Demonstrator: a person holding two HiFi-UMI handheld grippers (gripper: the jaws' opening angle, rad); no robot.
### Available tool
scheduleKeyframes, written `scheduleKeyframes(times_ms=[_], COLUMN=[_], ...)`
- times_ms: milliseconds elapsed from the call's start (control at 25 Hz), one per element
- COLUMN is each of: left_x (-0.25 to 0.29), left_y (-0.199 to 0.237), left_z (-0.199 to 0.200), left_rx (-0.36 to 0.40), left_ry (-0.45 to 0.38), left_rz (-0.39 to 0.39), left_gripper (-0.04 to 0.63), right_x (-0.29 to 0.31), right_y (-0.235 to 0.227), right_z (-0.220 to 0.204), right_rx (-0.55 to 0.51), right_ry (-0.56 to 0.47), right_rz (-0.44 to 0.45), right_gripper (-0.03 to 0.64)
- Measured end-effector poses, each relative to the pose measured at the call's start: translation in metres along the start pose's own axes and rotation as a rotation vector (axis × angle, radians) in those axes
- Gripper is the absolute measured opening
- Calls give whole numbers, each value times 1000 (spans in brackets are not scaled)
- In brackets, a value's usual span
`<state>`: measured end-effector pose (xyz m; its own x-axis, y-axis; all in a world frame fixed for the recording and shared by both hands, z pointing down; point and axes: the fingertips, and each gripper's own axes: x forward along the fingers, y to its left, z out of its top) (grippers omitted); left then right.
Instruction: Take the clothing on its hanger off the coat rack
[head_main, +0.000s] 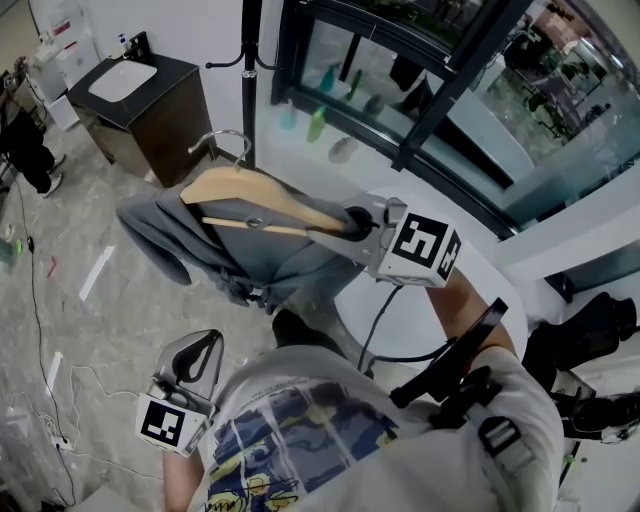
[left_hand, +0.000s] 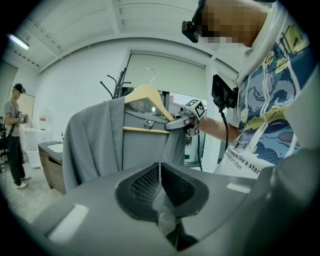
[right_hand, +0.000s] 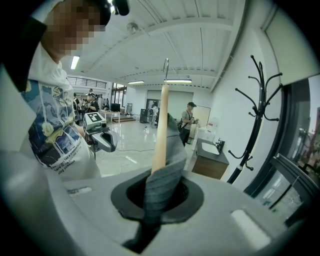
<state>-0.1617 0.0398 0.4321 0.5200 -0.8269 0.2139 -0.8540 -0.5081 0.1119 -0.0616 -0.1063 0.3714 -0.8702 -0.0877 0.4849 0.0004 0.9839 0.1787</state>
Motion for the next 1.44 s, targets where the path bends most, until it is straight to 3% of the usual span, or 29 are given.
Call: scheduleKeyframes(times_ms=[520, 1440], left_x=[1, 8], left_y=[-10, -10], left_z=[-7, 1], left_rx=[7, 10], left_ry=[-1, 9], left_rz=[-3, -19], left_gripper=[18, 18], right_x=[1, 5], right_y=[26, 25], right_z=[-13, -15], right_rx=[1, 9], right_ry=[2, 21], right_rz=[30, 41], right_gripper=[9, 9])
